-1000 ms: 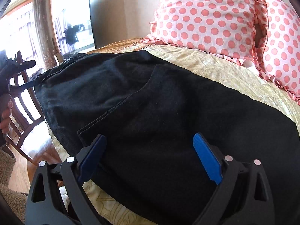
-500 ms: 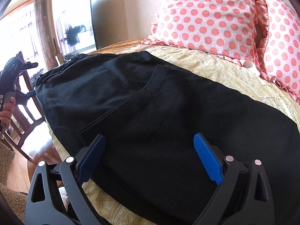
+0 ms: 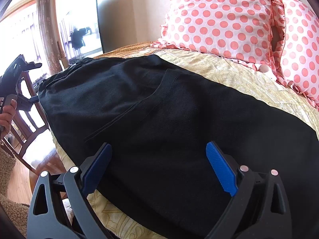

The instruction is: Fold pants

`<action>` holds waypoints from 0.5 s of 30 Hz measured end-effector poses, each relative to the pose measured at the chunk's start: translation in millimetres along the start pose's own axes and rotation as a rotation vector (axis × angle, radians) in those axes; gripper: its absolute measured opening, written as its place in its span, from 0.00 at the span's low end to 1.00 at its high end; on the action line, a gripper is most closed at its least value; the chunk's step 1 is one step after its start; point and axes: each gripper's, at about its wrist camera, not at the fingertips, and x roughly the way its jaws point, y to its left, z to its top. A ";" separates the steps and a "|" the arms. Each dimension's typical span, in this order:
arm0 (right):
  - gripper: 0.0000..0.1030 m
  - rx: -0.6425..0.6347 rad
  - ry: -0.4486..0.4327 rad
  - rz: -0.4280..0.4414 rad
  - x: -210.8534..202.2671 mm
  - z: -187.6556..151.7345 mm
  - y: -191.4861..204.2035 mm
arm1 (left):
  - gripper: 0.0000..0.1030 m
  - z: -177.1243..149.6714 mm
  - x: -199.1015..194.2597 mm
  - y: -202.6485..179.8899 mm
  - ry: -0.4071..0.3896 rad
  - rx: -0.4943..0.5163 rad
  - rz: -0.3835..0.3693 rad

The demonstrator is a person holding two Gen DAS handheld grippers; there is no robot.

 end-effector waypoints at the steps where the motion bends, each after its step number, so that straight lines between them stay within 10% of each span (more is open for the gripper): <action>1: 0.94 0.000 0.000 0.000 -0.1 -0.1 0.1 | 0.98 0.1 1.5 1.7 0.006 -0.016 -0.013; 11: 0.95 0.000 -0.001 0.000 0.1 -0.3 0.3 | 0.98 1.4 3.6 5.0 0.043 -0.120 -0.182; 15: 0.95 0.000 -0.001 0.000 0.0 -0.5 0.4 | 0.96 -0.4 8.7 10.9 0.057 -0.138 -0.140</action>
